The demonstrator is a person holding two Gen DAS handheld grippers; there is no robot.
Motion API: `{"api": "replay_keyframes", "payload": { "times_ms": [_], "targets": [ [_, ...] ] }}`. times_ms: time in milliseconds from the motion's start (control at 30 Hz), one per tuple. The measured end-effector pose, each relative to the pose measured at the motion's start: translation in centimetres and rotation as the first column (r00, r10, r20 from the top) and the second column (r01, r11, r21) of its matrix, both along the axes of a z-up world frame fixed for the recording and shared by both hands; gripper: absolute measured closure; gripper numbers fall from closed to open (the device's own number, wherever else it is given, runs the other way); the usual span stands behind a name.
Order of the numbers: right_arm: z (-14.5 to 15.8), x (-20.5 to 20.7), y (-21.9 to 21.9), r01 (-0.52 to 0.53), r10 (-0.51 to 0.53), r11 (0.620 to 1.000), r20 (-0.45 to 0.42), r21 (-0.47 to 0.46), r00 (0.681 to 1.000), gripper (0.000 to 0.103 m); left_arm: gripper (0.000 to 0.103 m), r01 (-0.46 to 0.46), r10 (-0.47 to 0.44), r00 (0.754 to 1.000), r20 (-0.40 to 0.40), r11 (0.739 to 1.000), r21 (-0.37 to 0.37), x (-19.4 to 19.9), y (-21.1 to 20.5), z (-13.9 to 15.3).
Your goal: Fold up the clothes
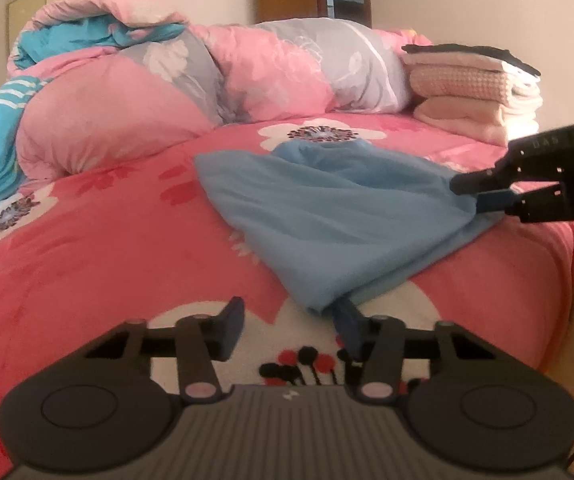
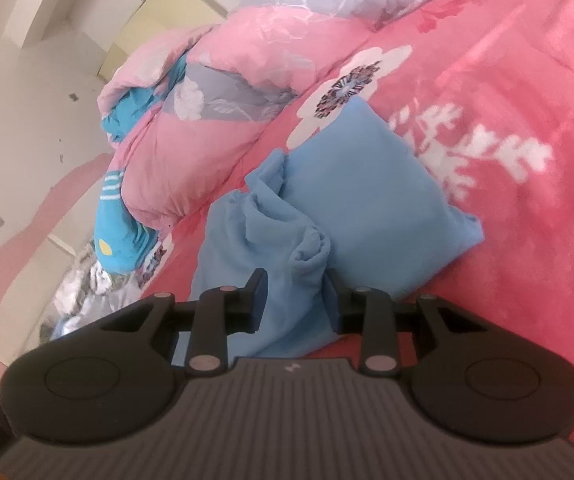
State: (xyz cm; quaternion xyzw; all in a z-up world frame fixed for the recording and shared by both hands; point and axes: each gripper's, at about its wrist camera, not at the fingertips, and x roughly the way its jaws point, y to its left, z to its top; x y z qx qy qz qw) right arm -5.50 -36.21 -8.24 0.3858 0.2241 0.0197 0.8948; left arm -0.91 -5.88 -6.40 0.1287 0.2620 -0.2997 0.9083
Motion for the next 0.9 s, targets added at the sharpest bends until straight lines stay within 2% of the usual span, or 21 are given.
{"api": "replay_keyframes", "payload": {
  "times_ms": [67,200,267,367,467,500,667,767,900],
  "targets": [
    [0.2,0.2,0.4,-0.007,0.006,1.0,-0.004,-0.027,1.0,0.074,0.063,0.011,-0.011,1.0,0.003,1.0,-0.004,0.1,-0.1,-0.2],
    [0.2,0.7,0.8,-0.008,0.007,0.998,-0.019,-0.063,1.0,0.078,0.066,0.008,-0.008,1.0,0.007,1.0,-0.025,0.2,-0.1,-0.4],
    [0.3,0.8,0.9,0.006,-0.008,0.997,-0.023,-0.079,1.0,0.093,0.067,0.004,-0.003,1.0,0.007,0.999,-0.047,0.2,0.0,-0.3],
    [0.6,0.7,1.0,0.029,-0.029,0.996,-0.001,-0.082,1.0,0.099,0.07,-0.002,0.002,1.0,0.008,0.996,-0.084,0.2,0.2,-0.1],
    [1.6,0.0,1.0,0.068,-0.063,0.994,0.064,-0.085,0.996,0.1,0.083,-0.003,0.002,1.0,-0.013,0.998,-0.066,0.6,0.1,-0.1],
    [1.9,-0.4,1.0,0.083,-0.076,0.993,0.088,-0.083,0.993,0.1,0.084,-0.003,0.002,1.0,-0.023,0.998,-0.057,0.6,0.0,-0.2],
    [2.0,-0.8,0.4,0.11,-0.105,0.993,0.1,-0.049,0.989,0.101,0.095,0.007,-0.008,1.0,-0.025,1.0,-0.029,0.3,-0.1,0.0],
    [2.3,-1.4,0.6,0.112,-0.106,0.993,0.124,-0.041,0.987,0.101,0.097,0.004,-0.005,0.999,-0.043,1.0,-0.022,0.3,0.2,0.0],
    [0.8,-1.7,0.4,0.122,-0.12,0.992,0.077,-0.025,0.99,0.101,0.097,-0.01,0.006,0.996,-0.086,0.999,-0.04,0.7,0.7,-0.3]
  ]
}}
